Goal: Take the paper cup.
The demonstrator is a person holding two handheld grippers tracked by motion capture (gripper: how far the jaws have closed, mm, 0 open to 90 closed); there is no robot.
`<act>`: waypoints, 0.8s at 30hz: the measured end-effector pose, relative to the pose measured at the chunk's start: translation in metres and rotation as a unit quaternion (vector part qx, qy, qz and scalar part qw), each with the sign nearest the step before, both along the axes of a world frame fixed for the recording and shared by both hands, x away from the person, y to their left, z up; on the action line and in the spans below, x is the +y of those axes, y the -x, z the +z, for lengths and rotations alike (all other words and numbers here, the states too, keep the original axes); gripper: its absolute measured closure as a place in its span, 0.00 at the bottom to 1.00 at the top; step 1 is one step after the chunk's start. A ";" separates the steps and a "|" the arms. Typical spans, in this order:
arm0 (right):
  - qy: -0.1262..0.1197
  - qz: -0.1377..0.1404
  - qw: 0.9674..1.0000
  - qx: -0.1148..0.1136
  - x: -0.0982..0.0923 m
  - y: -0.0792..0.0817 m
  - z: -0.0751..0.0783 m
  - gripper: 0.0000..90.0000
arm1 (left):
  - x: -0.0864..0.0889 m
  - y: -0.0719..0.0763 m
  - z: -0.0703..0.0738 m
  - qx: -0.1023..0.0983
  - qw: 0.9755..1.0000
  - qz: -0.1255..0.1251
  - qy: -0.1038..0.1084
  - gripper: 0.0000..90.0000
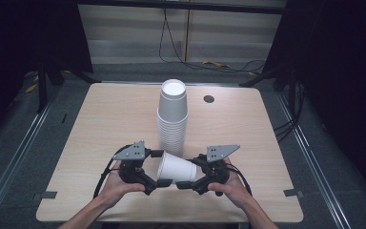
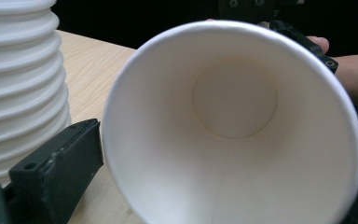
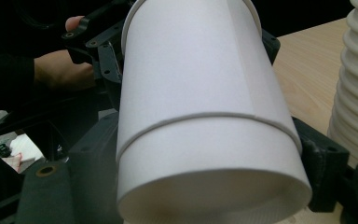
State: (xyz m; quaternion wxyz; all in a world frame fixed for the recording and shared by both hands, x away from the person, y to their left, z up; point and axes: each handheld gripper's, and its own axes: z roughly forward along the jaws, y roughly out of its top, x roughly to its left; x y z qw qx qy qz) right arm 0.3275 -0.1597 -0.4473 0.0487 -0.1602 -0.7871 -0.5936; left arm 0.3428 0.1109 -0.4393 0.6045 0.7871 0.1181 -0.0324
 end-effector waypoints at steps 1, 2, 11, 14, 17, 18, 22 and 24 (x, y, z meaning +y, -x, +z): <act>0.000 0.001 1.000 0.001 0.000 0.000 0.000 0.24 | -0.001 0.000 0.000 0.000 1.000 -0.004 0.001 0.01; 0.001 0.003 1.000 0.003 0.001 0.000 0.000 0.24 | -0.001 0.000 -0.001 0.002 1.000 -0.010 0.003 0.03; 0.003 0.010 1.000 0.000 0.001 0.001 -0.001 0.24 | -0.002 0.002 0.001 -0.003 1.000 -0.009 0.007 0.04; 0.010 0.014 1.000 -0.001 0.003 0.001 -0.002 0.24 | -0.002 0.003 0.003 -0.006 1.000 -0.011 -0.002 0.05; 0.012 0.018 1.000 0.007 0.003 0.001 -0.003 0.24 | -0.002 0.002 0.003 -0.004 1.000 -0.017 -0.006 0.06; 0.016 0.017 1.000 0.010 0.003 0.001 -0.003 0.24 | -0.002 0.002 0.003 -0.004 1.000 -0.017 -0.007 0.07; 0.026 0.015 0.999 0.017 0.004 0.000 -0.004 0.23 | -0.001 0.002 0.004 0.000 1.000 -0.023 -0.013 0.10; 0.032 0.016 0.999 0.019 0.004 0.000 -0.004 0.22 | -0.001 0.002 0.004 -0.005 0.999 -0.026 -0.019 0.10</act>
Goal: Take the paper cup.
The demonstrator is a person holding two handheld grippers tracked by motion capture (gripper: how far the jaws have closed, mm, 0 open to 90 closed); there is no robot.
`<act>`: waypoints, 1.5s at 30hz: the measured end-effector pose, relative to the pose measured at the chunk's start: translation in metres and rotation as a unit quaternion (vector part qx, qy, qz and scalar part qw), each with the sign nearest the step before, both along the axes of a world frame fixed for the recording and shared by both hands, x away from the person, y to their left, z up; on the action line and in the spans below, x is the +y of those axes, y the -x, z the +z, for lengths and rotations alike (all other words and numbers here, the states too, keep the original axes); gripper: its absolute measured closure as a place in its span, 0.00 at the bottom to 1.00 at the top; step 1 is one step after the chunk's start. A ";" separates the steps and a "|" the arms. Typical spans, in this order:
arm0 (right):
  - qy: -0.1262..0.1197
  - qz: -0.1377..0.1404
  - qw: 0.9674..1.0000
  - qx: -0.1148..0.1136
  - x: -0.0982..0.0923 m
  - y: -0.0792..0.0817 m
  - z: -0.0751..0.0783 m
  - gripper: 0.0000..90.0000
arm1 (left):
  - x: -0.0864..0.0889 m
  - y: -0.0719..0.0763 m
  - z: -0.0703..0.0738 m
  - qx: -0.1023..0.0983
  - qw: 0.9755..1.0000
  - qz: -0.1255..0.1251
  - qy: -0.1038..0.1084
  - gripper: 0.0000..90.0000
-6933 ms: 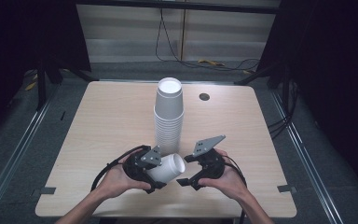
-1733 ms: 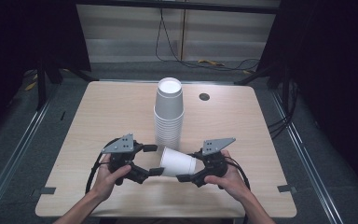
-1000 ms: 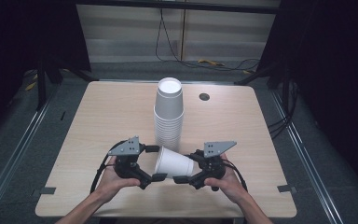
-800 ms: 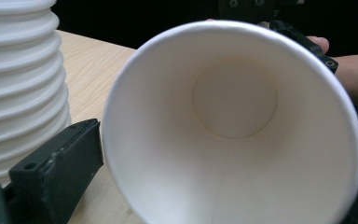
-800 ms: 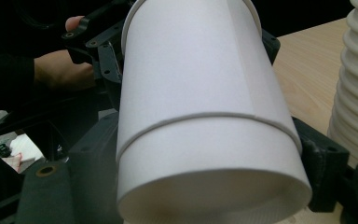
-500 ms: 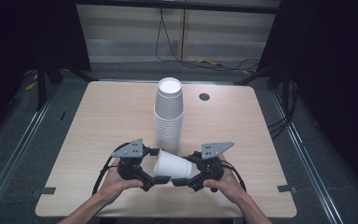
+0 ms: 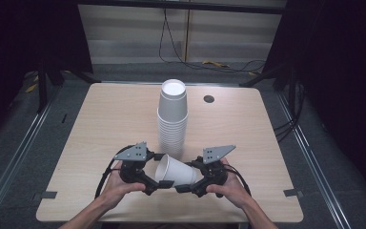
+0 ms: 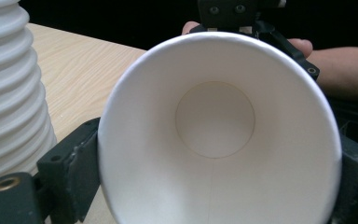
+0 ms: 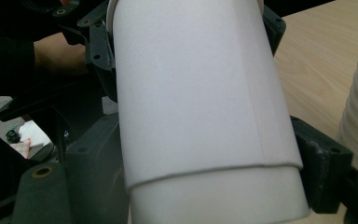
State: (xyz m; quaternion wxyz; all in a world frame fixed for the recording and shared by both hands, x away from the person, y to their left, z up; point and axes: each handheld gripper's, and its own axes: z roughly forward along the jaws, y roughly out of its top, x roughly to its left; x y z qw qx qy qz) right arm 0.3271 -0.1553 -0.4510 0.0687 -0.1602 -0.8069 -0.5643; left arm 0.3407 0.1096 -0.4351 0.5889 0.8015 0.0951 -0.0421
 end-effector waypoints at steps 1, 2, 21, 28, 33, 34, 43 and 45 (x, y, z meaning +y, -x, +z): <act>0.001 0.000 1.000 0.003 0.000 0.000 0.000 0.22 | -0.001 0.000 0.000 0.000 1.000 -0.002 0.001 0.11; 0.003 0.001 1.000 0.005 0.000 0.000 0.000 0.22 | -0.001 0.000 0.000 0.000 1.000 -0.003 -0.002 0.11; 0.004 -0.043 0.999 0.009 -0.011 -0.003 0.003 0.15 | 0.007 -0.001 0.001 -0.006 0.999 0.031 -0.034 0.11; 0.004 -0.079 0.997 -0.003 -0.016 -0.001 0.004 0.15 | 0.014 -0.001 0.002 -0.008 0.998 0.050 -0.047 0.11; 0.004 -0.106 0.994 -0.016 -0.022 0.005 0.004 0.15 | 0.018 -0.002 0.007 -0.014 0.997 0.052 -0.051 0.11; 0.005 -0.112 0.993 -0.019 -0.024 0.007 0.003 0.15 | 0.019 -0.003 0.007 -0.014 0.997 0.052 -0.049 0.11; 0.027 -0.180 0.983 -0.027 -0.039 0.011 0.003 0.15 | 0.024 -0.009 0.004 -0.011 0.995 0.066 -0.071 0.11; 0.031 -0.198 0.979 -0.029 -0.040 0.011 0.002 0.15 | 0.025 -0.009 0.004 -0.007 0.995 0.068 -0.074 0.11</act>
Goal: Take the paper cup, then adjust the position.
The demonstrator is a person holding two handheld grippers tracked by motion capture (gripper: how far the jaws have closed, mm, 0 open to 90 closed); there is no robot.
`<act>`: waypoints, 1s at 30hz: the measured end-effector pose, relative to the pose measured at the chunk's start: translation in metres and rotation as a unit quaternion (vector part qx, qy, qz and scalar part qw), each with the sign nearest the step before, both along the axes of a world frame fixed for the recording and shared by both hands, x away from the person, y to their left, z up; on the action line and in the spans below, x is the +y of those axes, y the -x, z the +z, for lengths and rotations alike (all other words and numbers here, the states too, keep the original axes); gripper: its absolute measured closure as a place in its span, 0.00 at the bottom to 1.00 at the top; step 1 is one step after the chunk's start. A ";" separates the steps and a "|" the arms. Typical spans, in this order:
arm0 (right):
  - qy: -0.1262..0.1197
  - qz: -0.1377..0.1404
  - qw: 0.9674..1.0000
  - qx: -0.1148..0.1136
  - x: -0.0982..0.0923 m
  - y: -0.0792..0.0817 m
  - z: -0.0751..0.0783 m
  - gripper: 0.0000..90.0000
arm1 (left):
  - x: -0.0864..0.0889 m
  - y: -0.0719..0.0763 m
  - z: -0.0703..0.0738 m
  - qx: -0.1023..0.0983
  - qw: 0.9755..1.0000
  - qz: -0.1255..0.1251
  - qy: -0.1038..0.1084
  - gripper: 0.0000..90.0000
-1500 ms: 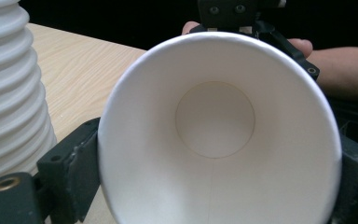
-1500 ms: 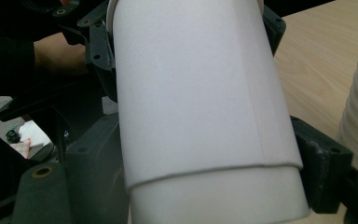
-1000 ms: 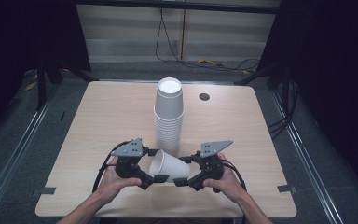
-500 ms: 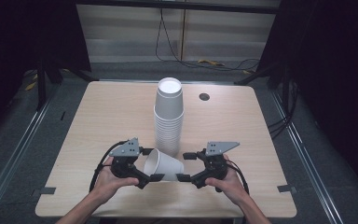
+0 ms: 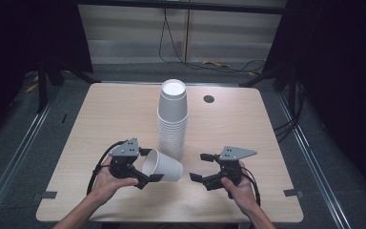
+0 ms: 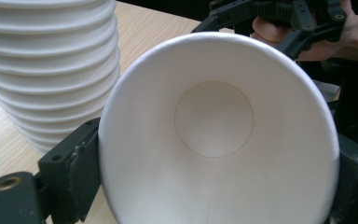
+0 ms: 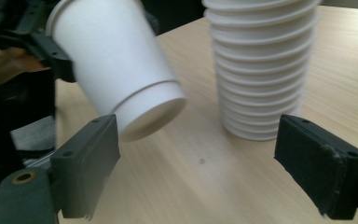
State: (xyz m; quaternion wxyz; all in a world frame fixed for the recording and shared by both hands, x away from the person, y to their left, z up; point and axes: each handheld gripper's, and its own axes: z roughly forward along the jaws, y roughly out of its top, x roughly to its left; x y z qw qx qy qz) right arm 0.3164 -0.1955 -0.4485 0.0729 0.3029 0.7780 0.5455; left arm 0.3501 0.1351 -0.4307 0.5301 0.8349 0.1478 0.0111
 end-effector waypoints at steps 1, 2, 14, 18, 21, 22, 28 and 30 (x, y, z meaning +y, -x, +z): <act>0.003 -0.011 1.000 -0.002 0.000 0.000 0.000 0.15 | 0.000 0.000 0.000 0.000 1.000 0.000 -0.001 0.11; 0.010 -0.021 1.000 -0.006 -0.001 -0.001 -0.001 0.15 | 0.001 0.000 0.001 0.002 1.000 0.000 -0.003 0.11; 0.033 -0.062 0.998 -0.003 -0.008 -0.002 -0.007 0.16 | 0.011 -0.005 0.008 0.011 0.999 0.025 -0.038 0.10; 0.030 -0.073 0.997 -0.009 -0.011 -0.001 -0.006 0.15 | 0.017 -0.009 0.011 0.008 0.999 0.036 -0.039 0.10; 0.031 -0.076 0.997 -0.008 -0.014 -0.002 -0.006 0.15 | 0.025 -0.013 0.012 0.005 0.998 0.047 -0.049 0.10; 0.033 -0.080 0.996 -0.010 -0.014 -0.002 -0.006 0.15 | 0.029 -0.016 0.012 0.005 0.997 0.054 -0.054 0.10; 0.038 -0.086 0.996 -0.006 -0.016 -0.004 -0.009 0.15 | 0.041 -0.022 0.012 0.008 0.995 0.076 -0.065 0.10; 0.038 -0.087 0.995 -0.005 -0.017 -0.005 -0.010 0.15 | 0.043 -0.024 0.012 0.006 0.994 0.082 -0.067 0.10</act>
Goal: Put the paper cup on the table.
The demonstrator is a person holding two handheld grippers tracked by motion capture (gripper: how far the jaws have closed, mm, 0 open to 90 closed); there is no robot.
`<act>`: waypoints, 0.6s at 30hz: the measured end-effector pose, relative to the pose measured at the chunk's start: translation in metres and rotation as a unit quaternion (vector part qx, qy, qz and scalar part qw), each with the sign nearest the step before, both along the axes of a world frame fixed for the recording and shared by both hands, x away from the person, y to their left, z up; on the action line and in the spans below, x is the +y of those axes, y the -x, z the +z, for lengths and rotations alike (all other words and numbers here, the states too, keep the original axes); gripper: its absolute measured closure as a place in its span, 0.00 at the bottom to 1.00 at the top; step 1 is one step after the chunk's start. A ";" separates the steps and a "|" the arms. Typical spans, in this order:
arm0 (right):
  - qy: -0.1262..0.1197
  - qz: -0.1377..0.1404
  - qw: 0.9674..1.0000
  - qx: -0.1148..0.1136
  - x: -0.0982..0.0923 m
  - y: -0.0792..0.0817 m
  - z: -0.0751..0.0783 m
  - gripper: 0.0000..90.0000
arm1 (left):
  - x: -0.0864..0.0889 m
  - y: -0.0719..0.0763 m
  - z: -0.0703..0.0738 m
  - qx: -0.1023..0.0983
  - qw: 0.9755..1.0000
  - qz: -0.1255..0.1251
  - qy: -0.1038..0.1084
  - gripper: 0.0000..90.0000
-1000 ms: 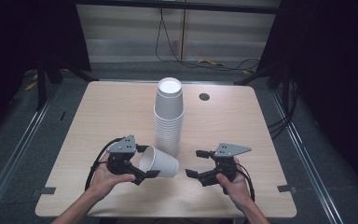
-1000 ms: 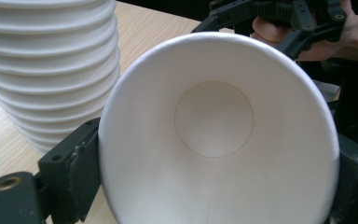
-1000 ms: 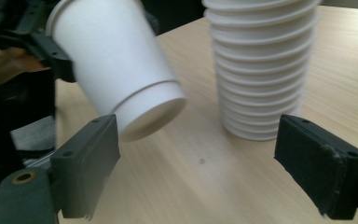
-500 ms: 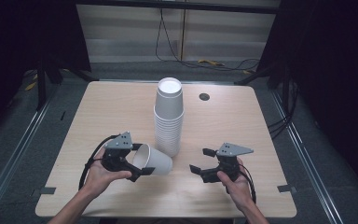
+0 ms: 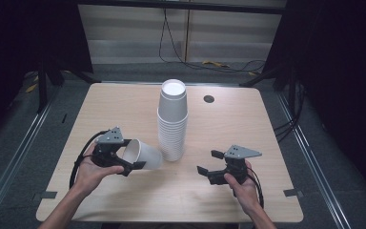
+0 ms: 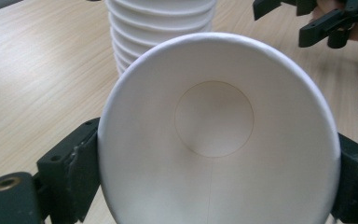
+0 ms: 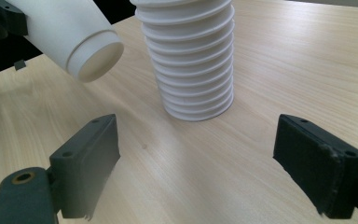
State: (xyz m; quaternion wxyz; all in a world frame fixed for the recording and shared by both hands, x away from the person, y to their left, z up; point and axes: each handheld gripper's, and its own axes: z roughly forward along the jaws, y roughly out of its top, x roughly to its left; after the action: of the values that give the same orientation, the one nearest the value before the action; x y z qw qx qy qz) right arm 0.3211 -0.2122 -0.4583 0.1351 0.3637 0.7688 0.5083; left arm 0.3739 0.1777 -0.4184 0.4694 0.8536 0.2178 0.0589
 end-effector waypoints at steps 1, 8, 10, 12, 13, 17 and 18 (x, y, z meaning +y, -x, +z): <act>0.001 0.000 1.000 0.000 0.000 0.000 0.000 0.15 | 0.002 -0.002 0.000 0.000 1.000 0.003 -0.003 0.10; 0.004 -0.006 1.000 0.003 0.000 -0.005 -0.002 0.15 | 0.009 -0.011 -0.004 0.009 0.999 0.026 -0.022 0.10; 0.004 -0.006 1.000 0.005 0.000 -0.005 -0.004 0.16 | 0.011 -0.012 -0.005 0.014 0.999 0.030 -0.025 0.10; 0.004 -0.005 1.000 0.004 0.001 -0.004 -0.004 0.15 | 0.012 -0.013 -0.005 0.011 0.999 0.036 -0.029 0.10; 0.002 -0.003 1.000 0.003 0.000 -0.004 -0.003 0.15 | 0.012 -0.013 -0.005 0.014 0.999 0.041 -0.029 0.10; 0.004 0.003 1.000 0.011 0.000 -0.005 -0.005 0.15 | 0.015 -0.019 0.001 0.002 0.997 0.066 -0.046 0.10; 0.004 0.005 1.000 0.012 0.000 -0.006 -0.005 0.15 | 0.017 -0.021 0.002 0.005 0.996 0.073 -0.045 0.10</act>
State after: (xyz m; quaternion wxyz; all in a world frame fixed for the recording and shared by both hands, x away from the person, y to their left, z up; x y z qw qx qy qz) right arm 0.3267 -0.2121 -0.4633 0.1251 0.3654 0.7741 0.5016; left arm 0.3946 0.1943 -0.4163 0.4236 0.8563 0.2787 0.0986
